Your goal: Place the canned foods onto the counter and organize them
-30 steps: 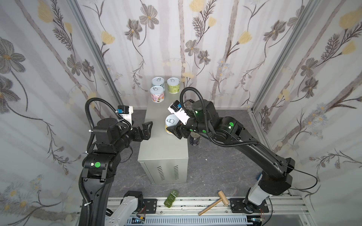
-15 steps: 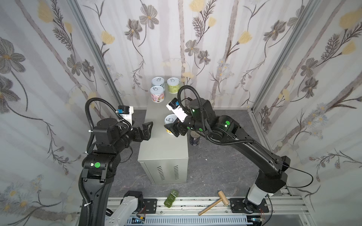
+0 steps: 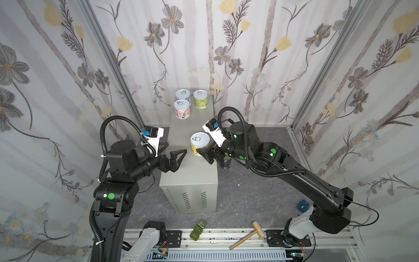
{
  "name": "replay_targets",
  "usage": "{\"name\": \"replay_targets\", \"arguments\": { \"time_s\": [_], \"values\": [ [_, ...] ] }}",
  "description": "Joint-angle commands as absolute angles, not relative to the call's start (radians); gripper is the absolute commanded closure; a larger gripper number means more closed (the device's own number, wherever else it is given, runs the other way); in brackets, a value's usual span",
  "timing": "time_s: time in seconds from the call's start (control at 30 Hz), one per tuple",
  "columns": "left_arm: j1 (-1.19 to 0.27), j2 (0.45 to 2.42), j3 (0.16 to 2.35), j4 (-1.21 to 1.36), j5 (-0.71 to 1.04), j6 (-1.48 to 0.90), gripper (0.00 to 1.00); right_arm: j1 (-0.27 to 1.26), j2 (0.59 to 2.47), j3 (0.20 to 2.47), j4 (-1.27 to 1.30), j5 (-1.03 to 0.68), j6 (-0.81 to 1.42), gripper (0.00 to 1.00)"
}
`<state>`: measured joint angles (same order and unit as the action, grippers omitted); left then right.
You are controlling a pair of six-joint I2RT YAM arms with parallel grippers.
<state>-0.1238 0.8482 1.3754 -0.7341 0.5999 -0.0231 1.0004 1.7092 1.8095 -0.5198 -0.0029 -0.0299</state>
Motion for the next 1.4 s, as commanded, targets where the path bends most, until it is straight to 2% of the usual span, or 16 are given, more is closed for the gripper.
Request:
{"name": "replay_targets", "arguments": {
  "time_s": [0.0, 0.2, 0.53, 1.07, 1.2, 1.37],
  "values": [
    [-0.124, 0.839, 1.374, -0.696, 0.635, -0.014, 0.0, 1.002, 1.716, 1.801, -0.442, -0.028, -0.012, 0.09],
    [-0.126, 0.818, 1.372, -0.702, 0.617, -0.009, 0.0, 0.998, 1.752, 1.803, -0.408, -0.012, 0.004, 0.21],
    [-0.126, 0.804, 1.353, -0.69, 0.591, -0.014, 0.0, 0.92, 1.848, 1.862, -0.332, 0.003, 0.017, 0.29],
    [-0.135, 0.788, 1.341, -0.693, 0.565, 0.003, 0.0, 0.772, 2.149, 2.196, -0.287, 0.033, 0.024, 0.26],
    [-0.139, 0.788, 1.339, -0.692, 0.56, 0.007, 0.0, 0.759, 2.173, 2.217, -0.279, 0.021, 0.032, 0.17],
    [-0.141, 0.791, 1.335, -0.686, 0.56, 0.006, 0.0, 0.759, 2.168, 2.217, -0.282, -0.008, 0.023, 0.1]
  ]
}}
